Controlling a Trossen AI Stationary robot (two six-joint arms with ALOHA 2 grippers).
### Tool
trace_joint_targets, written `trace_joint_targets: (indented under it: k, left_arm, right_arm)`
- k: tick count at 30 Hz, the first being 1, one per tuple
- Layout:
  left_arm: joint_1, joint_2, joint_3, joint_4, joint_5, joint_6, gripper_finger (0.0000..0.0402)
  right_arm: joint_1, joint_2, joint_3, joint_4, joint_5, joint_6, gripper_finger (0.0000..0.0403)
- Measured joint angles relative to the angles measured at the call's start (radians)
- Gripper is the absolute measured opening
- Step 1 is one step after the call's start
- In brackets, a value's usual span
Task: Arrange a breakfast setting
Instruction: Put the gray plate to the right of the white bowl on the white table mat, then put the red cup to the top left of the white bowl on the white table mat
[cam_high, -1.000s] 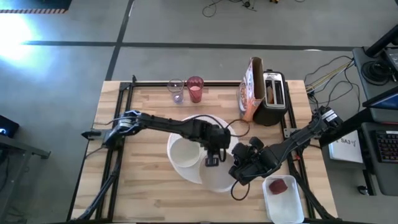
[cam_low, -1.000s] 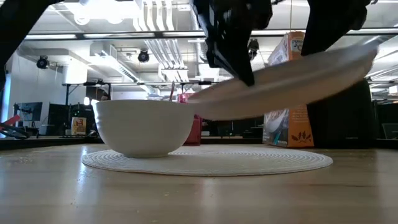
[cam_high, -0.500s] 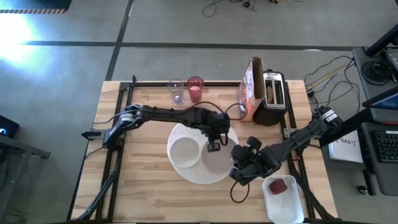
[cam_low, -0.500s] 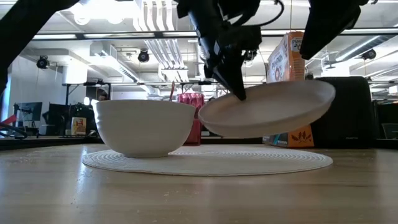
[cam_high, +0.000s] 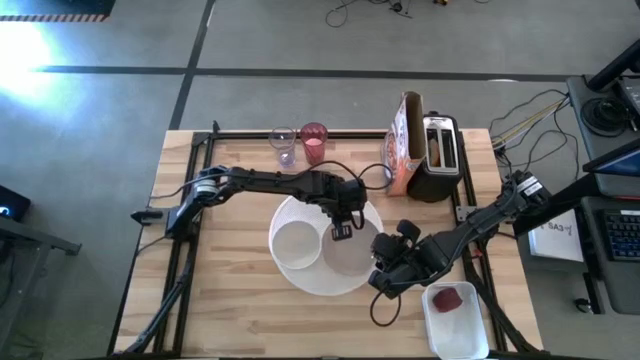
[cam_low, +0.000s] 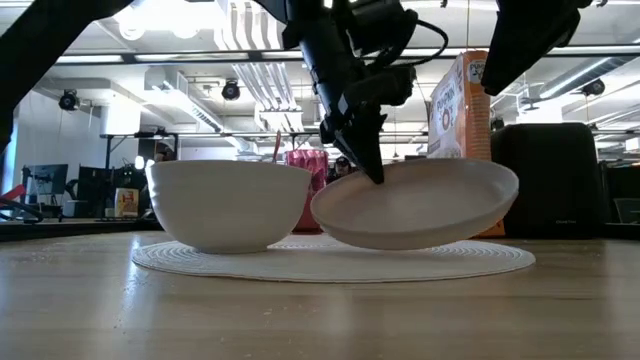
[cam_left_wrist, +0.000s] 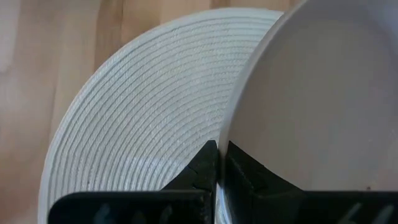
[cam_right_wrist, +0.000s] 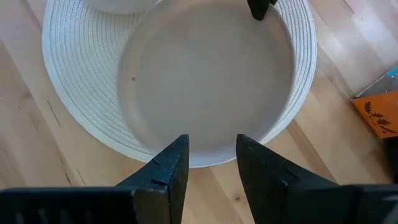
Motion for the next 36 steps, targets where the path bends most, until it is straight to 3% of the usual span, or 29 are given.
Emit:
trace_joint_targets:
  k: [7, 23, 30, 36]
  left_arm:
    - [0.0, 0.0, -0.022, 0.006, -0.001, -0.01, 0.0022]
    - [0.0, -0.023, -0.023, 0.02, -0.028, -0.001, 0.0125]
    - [0.001, -0.121, -0.023, -0.087, -0.031, 0.024, 0.0122]
    - [0.002, -0.2, -0.023, -0.283, -0.077, 0.07, 0.0124]
  right_arm:
    - [0.0, 0.0, 0.0, 0.0, 0.0, 0.0, 0.0123]
    - [0.0, 0.001, 0.0, 0.0, 0.0, 0.0, 0.0123]
    - [0.0, 0.001, 0.001, 0.003, 0.0, 0.0, 0.0123]
    - [0.0, 0.001, 0.001, 0.014, 0.0, 0.0, 0.0123]
